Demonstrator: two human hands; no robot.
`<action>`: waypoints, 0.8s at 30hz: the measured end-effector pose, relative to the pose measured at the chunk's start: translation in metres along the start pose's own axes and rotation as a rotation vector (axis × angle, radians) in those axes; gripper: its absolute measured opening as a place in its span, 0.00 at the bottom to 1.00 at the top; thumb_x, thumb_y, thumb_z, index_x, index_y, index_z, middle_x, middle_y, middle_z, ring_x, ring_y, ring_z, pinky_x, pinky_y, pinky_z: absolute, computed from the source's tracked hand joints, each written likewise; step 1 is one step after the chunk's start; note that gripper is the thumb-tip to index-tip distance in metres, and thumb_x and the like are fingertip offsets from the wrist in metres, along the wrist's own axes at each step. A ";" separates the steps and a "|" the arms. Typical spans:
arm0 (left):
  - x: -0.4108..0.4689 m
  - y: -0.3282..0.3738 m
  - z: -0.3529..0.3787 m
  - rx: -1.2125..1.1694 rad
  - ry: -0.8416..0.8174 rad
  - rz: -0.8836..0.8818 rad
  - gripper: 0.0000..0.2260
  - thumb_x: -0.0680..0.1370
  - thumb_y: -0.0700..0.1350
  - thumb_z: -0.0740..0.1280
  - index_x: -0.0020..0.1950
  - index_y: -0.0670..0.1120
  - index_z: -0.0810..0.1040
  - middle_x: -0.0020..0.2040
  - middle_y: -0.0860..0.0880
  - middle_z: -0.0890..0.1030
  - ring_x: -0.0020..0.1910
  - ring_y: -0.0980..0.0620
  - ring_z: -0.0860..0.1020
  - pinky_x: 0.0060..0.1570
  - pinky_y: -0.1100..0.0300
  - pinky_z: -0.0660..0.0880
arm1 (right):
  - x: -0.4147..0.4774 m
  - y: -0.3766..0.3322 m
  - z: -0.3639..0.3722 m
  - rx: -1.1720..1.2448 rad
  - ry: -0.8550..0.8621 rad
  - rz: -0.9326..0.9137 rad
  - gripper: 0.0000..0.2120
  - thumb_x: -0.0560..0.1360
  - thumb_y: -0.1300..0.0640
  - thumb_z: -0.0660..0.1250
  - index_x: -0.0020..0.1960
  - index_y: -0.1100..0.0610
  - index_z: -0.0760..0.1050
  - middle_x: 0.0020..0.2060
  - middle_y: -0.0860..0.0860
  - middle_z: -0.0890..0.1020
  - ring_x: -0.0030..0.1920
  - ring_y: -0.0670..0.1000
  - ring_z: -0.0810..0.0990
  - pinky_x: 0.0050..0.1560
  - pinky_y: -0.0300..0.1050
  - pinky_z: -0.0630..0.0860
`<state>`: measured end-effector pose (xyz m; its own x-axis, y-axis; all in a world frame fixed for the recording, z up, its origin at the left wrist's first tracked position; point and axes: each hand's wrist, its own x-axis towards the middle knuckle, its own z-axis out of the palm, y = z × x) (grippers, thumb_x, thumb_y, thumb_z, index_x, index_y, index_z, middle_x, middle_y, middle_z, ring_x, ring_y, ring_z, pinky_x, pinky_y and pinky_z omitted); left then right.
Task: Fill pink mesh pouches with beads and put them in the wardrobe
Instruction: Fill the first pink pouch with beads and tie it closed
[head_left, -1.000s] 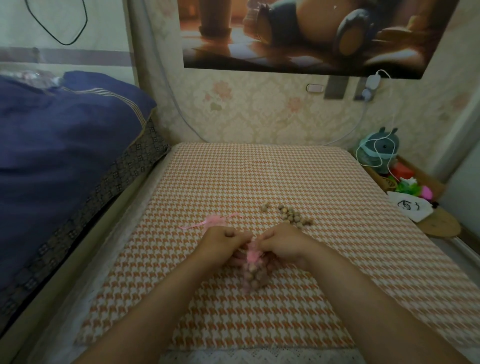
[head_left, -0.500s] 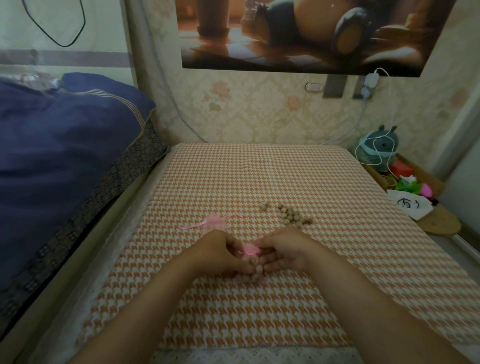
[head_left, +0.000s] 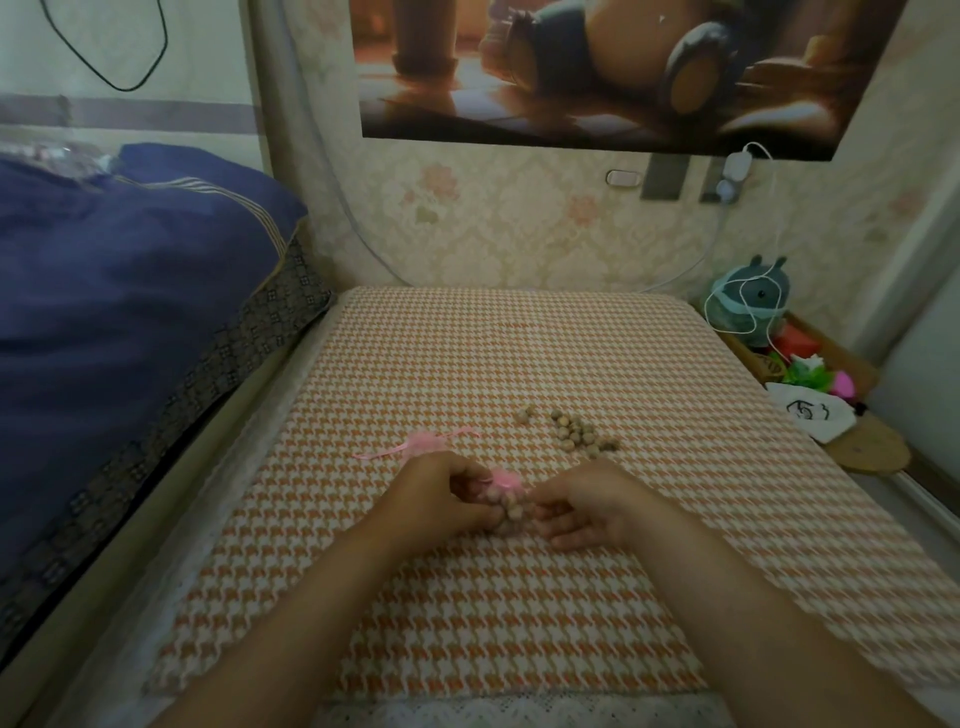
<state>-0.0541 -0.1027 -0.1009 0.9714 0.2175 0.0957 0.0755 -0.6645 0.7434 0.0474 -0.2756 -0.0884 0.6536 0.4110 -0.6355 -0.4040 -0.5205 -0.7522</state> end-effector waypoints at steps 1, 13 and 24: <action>0.001 -0.001 0.001 0.009 0.010 -0.009 0.19 0.64 0.48 0.81 0.53 0.50 0.83 0.39 0.58 0.81 0.37 0.67 0.78 0.39 0.74 0.72 | 0.000 0.001 0.001 -0.034 0.016 -0.012 0.07 0.78 0.59 0.68 0.42 0.60 0.78 0.30 0.51 0.80 0.27 0.47 0.80 0.29 0.41 0.80; 0.008 0.005 0.011 0.071 0.130 -0.105 0.18 0.66 0.56 0.79 0.49 0.47 0.84 0.42 0.53 0.83 0.43 0.56 0.80 0.45 0.62 0.75 | -0.016 -0.007 0.008 -0.716 0.331 -0.630 0.08 0.76 0.53 0.72 0.40 0.54 0.85 0.29 0.50 0.83 0.31 0.51 0.82 0.40 0.52 0.82; 0.009 -0.001 -0.010 0.243 -0.054 -0.059 0.09 0.77 0.48 0.68 0.54 0.47 0.84 0.49 0.49 0.85 0.48 0.53 0.81 0.51 0.58 0.77 | -0.004 -0.010 0.030 -0.897 0.491 -0.756 0.09 0.74 0.52 0.69 0.39 0.53 0.86 0.36 0.48 0.86 0.38 0.48 0.82 0.42 0.46 0.80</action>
<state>-0.0480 -0.0928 -0.0945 0.9739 0.2265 0.0166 0.1777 -0.8057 0.5650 0.0295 -0.2500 -0.0838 0.7757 0.6065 0.1746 0.6195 -0.6789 -0.3941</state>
